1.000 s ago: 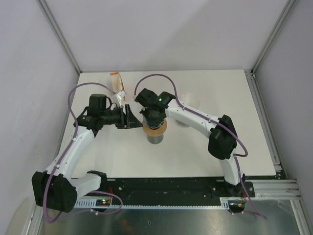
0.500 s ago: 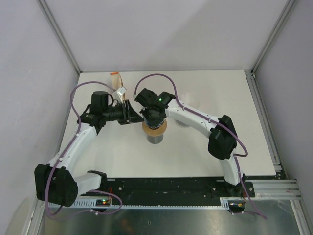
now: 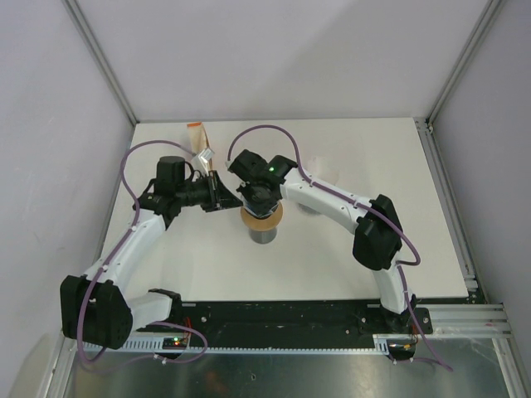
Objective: Place the coffee filter in the dripper
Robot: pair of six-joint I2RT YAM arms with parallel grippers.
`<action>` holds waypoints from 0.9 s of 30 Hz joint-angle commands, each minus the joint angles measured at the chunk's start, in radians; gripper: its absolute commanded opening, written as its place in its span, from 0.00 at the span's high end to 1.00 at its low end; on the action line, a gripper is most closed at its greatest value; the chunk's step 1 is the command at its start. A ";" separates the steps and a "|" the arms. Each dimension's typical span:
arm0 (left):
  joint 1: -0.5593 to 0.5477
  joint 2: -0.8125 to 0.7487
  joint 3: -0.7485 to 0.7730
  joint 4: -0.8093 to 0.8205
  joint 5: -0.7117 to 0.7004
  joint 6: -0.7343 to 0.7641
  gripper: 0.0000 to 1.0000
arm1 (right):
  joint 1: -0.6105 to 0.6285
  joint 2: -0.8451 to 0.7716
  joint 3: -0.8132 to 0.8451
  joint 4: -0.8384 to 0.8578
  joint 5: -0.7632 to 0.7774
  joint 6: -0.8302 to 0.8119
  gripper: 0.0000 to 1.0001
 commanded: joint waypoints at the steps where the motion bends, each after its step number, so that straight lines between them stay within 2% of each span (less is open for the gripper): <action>1: -0.011 -0.010 -0.006 0.020 -0.030 0.000 0.85 | 0.005 -0.048 0.033 0.030 0.017 -0.001 1.00; 27: -0.009 -0.022 0.018 0.018 -0.032 0.029 0.86 | -0.001 -0.182 0.034 0.063 0.061 -0.028 1.00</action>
